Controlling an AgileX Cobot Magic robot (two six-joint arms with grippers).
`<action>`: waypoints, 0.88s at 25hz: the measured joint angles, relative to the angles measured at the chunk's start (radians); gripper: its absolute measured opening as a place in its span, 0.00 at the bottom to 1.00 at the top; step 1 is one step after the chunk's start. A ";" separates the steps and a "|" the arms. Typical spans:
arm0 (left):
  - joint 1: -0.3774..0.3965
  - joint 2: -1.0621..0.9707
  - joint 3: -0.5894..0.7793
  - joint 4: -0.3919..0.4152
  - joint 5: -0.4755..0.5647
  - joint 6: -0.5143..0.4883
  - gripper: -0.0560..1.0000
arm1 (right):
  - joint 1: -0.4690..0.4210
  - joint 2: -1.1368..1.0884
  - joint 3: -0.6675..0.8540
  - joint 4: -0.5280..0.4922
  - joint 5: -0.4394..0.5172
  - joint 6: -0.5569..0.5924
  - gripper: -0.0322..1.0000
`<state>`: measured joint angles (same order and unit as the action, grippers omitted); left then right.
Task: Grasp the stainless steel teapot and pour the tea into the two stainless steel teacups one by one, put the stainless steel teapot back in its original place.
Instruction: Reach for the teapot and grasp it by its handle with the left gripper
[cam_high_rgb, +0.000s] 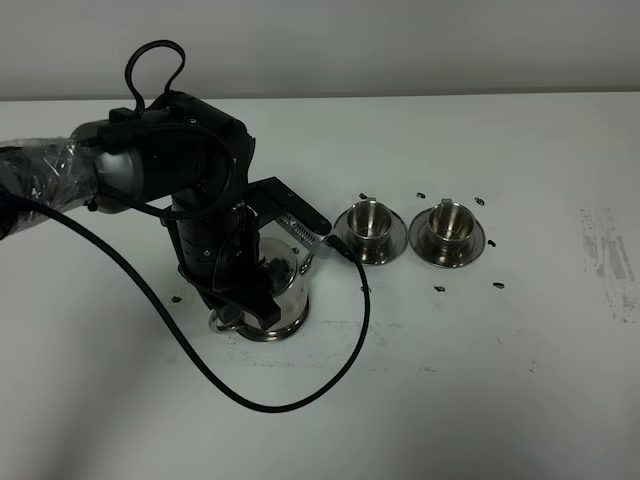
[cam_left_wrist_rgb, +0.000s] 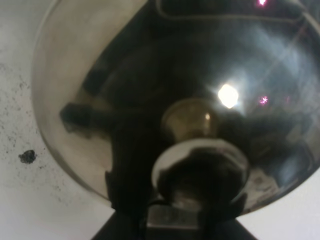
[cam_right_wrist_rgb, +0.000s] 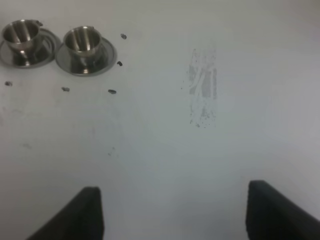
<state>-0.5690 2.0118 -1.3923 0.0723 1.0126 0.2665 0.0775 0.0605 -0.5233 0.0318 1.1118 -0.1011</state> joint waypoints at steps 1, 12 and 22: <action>0.000 0.000 0.000 0.000 0.000 -0.001 0.23 | 0.000 0.000 0.000 0.000 0.000 0.000 0.60; 0.000 0.000 0.000 -0.026 0.003 -0.006 0.23 | 0.000 0.000 0.000 0.000 0.000 0.000 0.60; 0.000 0.000 0.000 -0.026 0.002 -0.011 0.23 | 0.000 0.000 0.000 0.000 0.000 0.000 0.60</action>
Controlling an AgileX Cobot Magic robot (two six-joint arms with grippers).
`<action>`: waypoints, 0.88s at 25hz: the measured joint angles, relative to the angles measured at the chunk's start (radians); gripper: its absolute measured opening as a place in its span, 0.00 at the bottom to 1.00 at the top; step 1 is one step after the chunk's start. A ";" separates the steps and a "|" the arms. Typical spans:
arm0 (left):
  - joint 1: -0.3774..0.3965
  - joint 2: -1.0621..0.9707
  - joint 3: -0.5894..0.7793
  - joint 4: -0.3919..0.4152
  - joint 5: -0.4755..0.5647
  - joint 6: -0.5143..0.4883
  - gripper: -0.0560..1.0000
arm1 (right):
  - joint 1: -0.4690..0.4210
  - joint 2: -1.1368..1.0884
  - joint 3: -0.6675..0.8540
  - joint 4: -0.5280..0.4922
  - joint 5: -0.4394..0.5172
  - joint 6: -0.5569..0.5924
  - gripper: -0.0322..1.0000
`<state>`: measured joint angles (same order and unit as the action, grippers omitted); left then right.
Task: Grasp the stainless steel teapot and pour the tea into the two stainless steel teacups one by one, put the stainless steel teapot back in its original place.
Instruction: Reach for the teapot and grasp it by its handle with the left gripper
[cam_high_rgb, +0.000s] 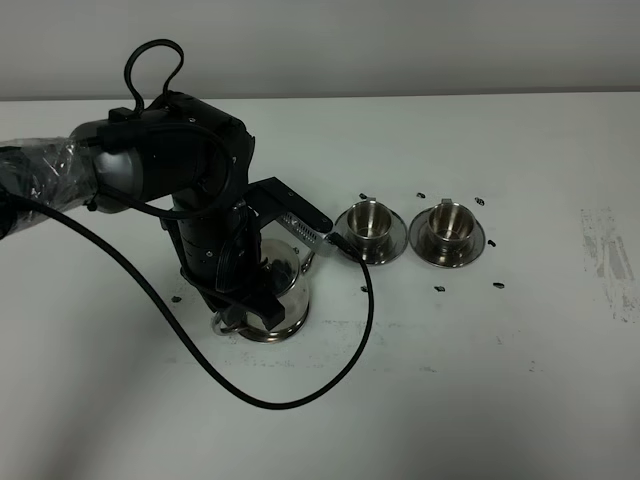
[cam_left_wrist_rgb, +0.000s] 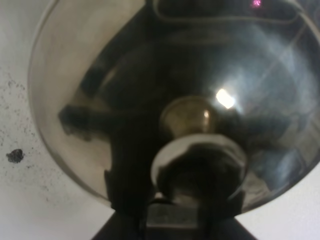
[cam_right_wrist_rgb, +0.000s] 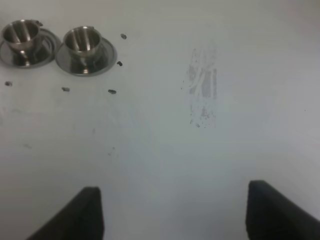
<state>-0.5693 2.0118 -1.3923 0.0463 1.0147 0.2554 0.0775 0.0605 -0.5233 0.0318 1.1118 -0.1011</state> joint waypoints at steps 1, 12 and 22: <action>-0.002 -0.001 0.000 0.001 0.000 0.000 0.23 | 0.000 0.000 0.000 0.000 0.000 0.000 0.60; -0.008 -0.012 0.000 0.001 -0.005 -0.011 0.23 | 0.000 0.000 0.000 0.000 0.000 0.000 0.60; -0.008 -0.015 0.000 0.003 -0.009 -0.016 0.23 | 0.000 0.000 0.000 0.000 0.000 0.000 0.60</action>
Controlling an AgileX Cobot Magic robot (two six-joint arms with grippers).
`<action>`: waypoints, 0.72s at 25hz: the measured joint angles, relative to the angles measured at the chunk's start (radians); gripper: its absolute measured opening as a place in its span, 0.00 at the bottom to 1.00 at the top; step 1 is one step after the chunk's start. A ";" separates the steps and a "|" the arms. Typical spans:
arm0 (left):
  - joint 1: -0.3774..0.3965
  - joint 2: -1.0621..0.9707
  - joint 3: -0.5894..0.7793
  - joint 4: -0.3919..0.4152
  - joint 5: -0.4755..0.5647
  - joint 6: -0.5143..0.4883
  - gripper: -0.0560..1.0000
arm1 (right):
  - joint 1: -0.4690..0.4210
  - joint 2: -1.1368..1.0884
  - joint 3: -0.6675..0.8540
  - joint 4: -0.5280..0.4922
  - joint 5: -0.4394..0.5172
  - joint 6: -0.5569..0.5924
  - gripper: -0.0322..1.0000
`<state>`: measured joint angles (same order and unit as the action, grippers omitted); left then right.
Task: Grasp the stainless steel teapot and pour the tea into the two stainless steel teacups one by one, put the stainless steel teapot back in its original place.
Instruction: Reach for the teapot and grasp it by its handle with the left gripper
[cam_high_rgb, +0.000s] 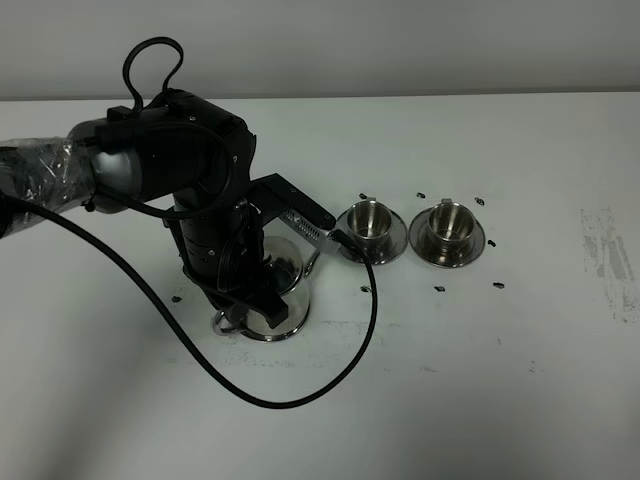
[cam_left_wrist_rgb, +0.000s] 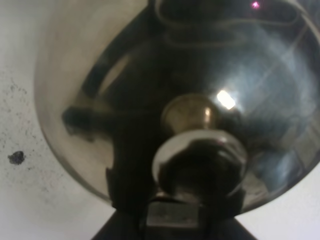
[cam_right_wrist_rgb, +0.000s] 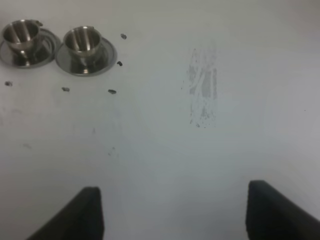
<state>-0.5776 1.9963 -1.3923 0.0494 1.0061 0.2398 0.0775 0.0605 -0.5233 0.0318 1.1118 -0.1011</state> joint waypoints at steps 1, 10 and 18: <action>0.000 -0.003 0.000 0.000 -0.006 0.000 0.23 | 0.000 0.000 0.000 0.000 0.000 0.000 0.60; 0.000 -0.035 0.000 0.021 -0.011 -0.003 0.23 | 0.000 0.000 0.000 0.000 0.000 0.000 0.60; 0.000 -0.035 0.000 0.021 -0.026 -0.005 0.23 | 0.000 0.000 0.000 0.000 0.000 0.000 0.60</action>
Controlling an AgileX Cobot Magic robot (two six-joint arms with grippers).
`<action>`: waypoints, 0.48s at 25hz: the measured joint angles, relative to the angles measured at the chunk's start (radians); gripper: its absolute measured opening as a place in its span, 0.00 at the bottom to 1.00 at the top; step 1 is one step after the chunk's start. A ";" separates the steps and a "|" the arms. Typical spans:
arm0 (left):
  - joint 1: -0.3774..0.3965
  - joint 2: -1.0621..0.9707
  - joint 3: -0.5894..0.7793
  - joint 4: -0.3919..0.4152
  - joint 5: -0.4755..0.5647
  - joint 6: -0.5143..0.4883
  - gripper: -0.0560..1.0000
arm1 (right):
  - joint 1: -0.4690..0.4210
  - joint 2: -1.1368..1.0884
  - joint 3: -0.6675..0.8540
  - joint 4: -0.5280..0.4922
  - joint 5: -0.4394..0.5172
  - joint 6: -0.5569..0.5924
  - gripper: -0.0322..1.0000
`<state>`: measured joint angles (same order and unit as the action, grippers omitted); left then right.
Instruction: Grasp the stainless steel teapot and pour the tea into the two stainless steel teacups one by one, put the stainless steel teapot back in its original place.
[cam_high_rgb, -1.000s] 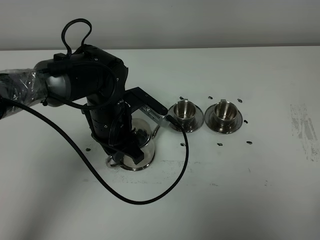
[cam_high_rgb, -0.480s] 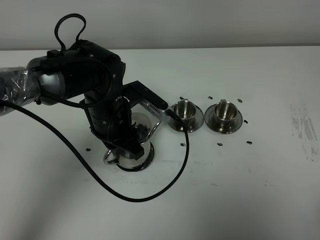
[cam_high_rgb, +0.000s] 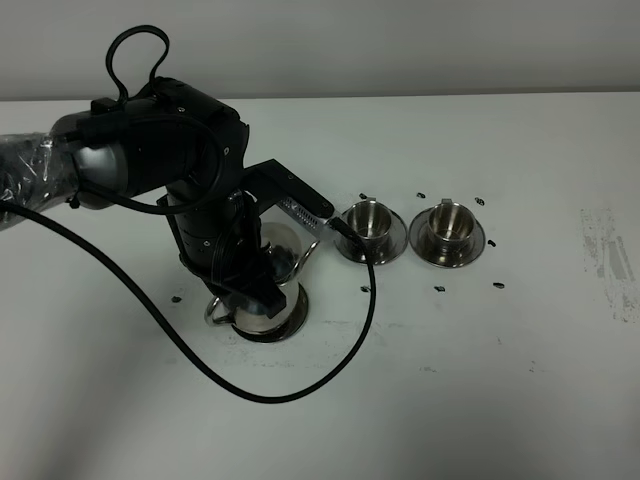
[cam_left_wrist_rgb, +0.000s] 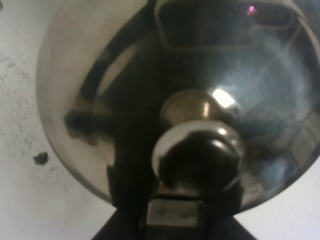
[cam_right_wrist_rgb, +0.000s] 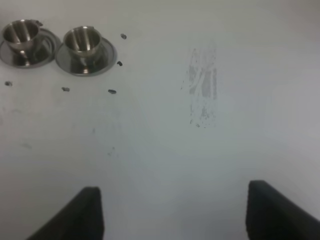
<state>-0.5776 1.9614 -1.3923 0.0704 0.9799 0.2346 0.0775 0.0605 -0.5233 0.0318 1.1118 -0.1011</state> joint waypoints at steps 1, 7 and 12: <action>0.000 0.000 0.000 0.000 -0.006 0.000 0.23 | 0.000 0.000 0.000 0.000 0.000 0.000 0.60; 0.000 0.000 0.000 0.002 -0.029 0.000 0.23 | 0.000 0.000 0.000 0.000 0.000 0.000 0.60; 0.000 0.000 0.000 0.002 -0.046 0.001 0.23 | 0.000 0.000 0.000 0.000 0.000 0.000 0.60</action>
<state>-0.5776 1.9614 -1.3923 0.0728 0.9338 0.2355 0.0775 0.0605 -0.5233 0.0318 1.1118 -0.1011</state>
